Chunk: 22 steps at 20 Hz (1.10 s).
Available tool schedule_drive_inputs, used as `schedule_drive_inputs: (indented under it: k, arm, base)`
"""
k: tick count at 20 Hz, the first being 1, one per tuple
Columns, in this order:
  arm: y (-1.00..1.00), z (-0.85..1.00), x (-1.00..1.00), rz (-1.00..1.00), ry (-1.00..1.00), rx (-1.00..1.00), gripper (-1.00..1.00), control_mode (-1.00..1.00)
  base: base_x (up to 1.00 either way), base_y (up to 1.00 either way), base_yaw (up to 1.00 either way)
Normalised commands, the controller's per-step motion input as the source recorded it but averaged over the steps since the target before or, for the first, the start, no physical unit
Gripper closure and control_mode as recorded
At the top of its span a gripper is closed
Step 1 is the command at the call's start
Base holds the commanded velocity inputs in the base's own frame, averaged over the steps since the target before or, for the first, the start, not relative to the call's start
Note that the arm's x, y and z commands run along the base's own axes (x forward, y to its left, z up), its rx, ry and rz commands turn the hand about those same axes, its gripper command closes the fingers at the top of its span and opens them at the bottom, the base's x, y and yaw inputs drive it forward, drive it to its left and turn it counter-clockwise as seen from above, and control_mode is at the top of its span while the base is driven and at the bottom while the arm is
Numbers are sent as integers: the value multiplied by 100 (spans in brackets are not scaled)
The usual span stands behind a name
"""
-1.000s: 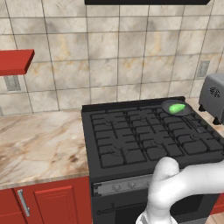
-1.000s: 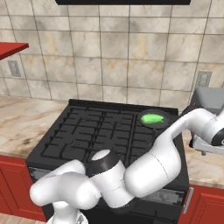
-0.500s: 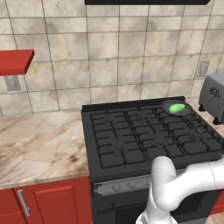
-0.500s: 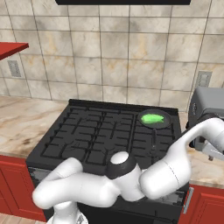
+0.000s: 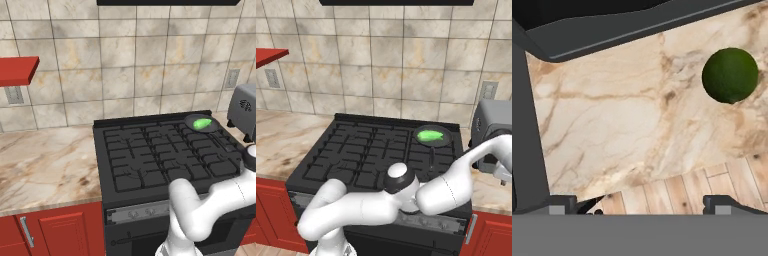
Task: Put the corn and lime in the pan. Then turn on the rear right burner and set the heat to medium.
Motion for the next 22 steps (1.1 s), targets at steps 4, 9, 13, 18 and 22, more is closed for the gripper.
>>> schedule_drive_inputs:
  k: [4, 9, 13, 18, 22]
  arm:
    - [-7, -29, -36, 0, 0, 0, -100, -100]
    - [-20, 0, -9, 0, 0, 0, -100, -100]
    - [-29, 1, 28, 0, -3, 0, -100, -100]
    - [-36, 0, 44, 0, -11, 0, -100, -100]
    - [-46, 0, 29, 0, -11, 0, -100, -100]
  base:
    - [0, 0, 0]
    - [0, 0, 0]
    - [0, 0, 0]
    - [0, 0, 0]
    - [0, 0, 0]
